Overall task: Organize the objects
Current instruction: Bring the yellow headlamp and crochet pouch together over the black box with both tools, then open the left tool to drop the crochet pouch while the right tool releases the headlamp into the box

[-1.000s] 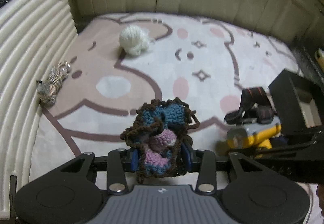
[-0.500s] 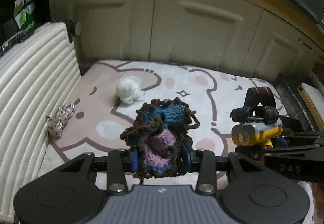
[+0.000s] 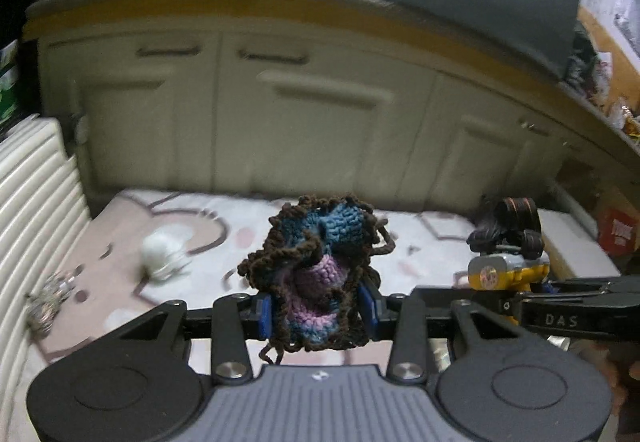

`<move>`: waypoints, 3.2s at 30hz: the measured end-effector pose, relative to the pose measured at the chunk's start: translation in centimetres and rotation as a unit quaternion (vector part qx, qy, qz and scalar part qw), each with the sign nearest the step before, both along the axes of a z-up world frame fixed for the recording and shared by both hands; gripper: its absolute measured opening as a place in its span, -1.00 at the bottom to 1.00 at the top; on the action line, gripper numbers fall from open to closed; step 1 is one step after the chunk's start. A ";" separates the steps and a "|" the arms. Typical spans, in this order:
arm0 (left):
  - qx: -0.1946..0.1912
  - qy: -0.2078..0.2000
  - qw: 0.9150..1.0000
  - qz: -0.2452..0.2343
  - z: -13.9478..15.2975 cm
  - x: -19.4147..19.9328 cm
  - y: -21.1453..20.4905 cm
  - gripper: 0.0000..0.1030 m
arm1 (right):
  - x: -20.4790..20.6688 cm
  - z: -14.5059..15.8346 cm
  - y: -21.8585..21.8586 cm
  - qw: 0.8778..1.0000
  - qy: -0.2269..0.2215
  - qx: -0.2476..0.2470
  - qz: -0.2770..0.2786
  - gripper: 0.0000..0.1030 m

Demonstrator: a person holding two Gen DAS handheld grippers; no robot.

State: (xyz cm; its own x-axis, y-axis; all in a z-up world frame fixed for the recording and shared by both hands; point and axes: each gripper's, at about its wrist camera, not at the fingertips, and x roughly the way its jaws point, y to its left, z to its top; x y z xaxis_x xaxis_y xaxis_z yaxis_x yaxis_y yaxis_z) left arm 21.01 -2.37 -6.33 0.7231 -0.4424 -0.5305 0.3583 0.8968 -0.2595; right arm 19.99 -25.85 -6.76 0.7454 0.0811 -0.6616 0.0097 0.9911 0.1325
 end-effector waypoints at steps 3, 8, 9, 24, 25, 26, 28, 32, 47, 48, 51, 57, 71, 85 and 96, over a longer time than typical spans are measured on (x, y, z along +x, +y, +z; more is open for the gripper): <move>-0.004 -0.021 1.000 -0.012 0.2 0.0 -2.0 -0.19 | 0.0 -0.8 -3.1 1.000 0.005 0.005 -0.027 -0.22; -0.018 -0.034 0.999 -0.037 0.2 0.2 -5.2 -0.18 | 0.6 -3.5 -6.9 0.997 0.045 0.008 -0.056 -0.22; -0.020 -0.036 0.998 -0.042 0.2 0.2 -5.8 -0.18 | 0.9 -4.0 -7.3 0.997 0.050 0.005 -0.059 -0.22; -0.046 -0.033 0.995 -0.080 -1.4 1.2 -11.3 -0.18 | 2.8 -8.9 -9.4 0.988 0.150 -0.009 -0.041 -0.22; -0.050 -0.032 0.995 -0.083 -1.5 1.2 -11.7 -0.18 | 2.9 -9.1 -9.6 0.987 0.154 -0.007 -0.044 -0.22; -0.052 -0.033 0.994 -0.087 -1.6 1.1 -11.9 -0.18 | 2.9 -9.2 -9.5 0.987 0.154 -0.009 -0.045 -0.22; -0.053 -0.034 0.993 -0.095 -1.6 1.0 -12.6 -0.18 | 3.3 -9.4 -9.0 0.987 0.151 -0.036 -0.043 -0.20; -0.048 -0.037 0.991 -0.116 -1.7 0.8 -13.7 -0.18 | 3.0 -8.6 -8.7 0.989 0.139 -0.033 -0.030 0.49; 0.008 0.038 0.977 -0.209 -6.5 1.7 -18.4 -0.15 | 0.1 -4.9 -13.0 0.991 0.105 0.060 -0.064 -0.11; 0.030 0.038 0.976 -0.210 -7.1 1.7 -18.7 -0.14 | 0.1 -5.0 -13.1 0.990 0.107 0.060 -0.064 -0.11; 0.080 0.029 0.979 -0.184 -8.3 1.6 -18.8 0.46 | -0.2 -5.2 -13.0 0.990 0.110 0.058 -0.065 -0.11; 0.039 0.020 0.985 -0.169 -6.9 1.7 -16.4 0.44 | -0.2 -4.6 -13.8 0.990 0.089 0.075 -0.081 -0.14; 0.048 0.065 0.984 -0.158 -6.3 1.9 -15.8 -0.28 | 0.2 -4.8 -13.5 0.988 0.086 0.088 -0.091 -0.54; 0.050 0.107 0.985 -0.124 -3.2 -0.5 -13.7 -0.27 | -3.7 -1.4 -13.5 0.987 0.060 0.092 -0.122 -0.45; 0.068 0.114 0.986 -0.104 -1.6 -2.7 -12.4 0.11 | -7.1 -0.2 -12.2 0.988 0.051 0.071 -0.129 -0.15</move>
